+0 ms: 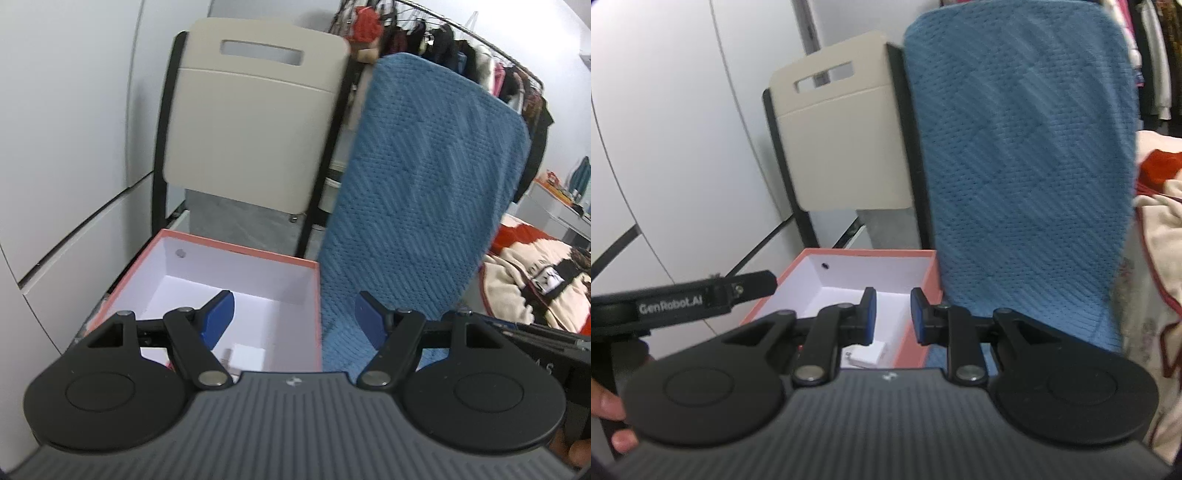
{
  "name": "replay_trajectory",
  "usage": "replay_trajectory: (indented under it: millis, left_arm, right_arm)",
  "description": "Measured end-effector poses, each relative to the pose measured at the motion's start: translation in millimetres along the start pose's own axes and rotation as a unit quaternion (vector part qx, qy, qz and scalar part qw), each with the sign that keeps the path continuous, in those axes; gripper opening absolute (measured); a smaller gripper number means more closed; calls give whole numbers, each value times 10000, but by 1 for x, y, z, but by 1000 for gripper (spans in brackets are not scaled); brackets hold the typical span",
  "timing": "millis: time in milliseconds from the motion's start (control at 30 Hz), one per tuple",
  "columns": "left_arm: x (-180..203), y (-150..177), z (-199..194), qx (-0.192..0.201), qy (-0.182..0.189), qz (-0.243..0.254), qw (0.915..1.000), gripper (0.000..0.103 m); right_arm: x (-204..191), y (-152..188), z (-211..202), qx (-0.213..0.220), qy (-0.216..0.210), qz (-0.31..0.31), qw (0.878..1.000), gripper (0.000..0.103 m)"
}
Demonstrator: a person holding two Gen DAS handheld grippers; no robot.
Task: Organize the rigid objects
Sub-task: 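Move both tools from the box toward the plush toy and USB stick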
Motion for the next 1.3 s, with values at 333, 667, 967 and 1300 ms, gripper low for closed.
replay_trajectory:
  millis: [333,667,967,1300]
  left_arm:
    - [45,56,-7,-211,205,240,9993,77]
    - [81,112,-5,-481,371,531,9967,76]
    - [87,147,2,-745,415,761,9934,76]
    - [95,158,60,-1105,360,798,9900,76]
  right_arm:
    - [43,49,-50,64,450,169,9988,25]
    - [78,102,-80,-124,930,360,9949,25]
    - [97,157,-86,-423,1260,582,9894,25]
    - [103,185,-48,-728,1343,644,9862,25]
Point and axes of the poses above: each gripper's, at about its wrist camera, not at the fingertips, and z roughly the way its jaws point, x to its right, y to its underside, the point moved 2 cm from there along z, roughly the way its jaws point, and after that the axes turned 9 degrees about -z, right-handed, at the moved point
